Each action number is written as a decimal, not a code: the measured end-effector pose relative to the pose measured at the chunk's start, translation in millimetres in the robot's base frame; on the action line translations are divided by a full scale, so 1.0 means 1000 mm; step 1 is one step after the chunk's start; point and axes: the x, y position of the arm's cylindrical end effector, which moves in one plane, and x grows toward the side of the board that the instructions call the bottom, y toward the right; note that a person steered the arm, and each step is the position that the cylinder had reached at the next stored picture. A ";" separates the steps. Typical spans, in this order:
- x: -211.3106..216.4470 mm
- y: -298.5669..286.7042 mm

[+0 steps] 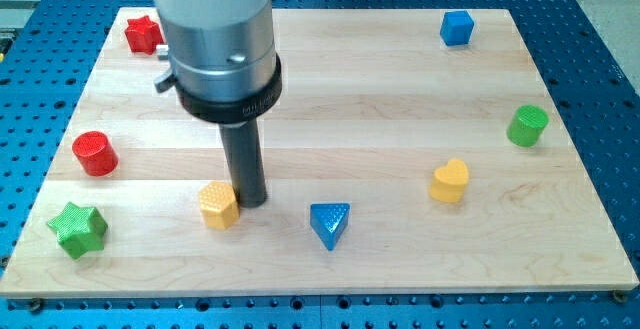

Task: Put the hexagon in between the green star and triangle

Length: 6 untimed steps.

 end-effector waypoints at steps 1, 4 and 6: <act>-0.020 -0.002; -0.002 -0.022; -0.053 -0.022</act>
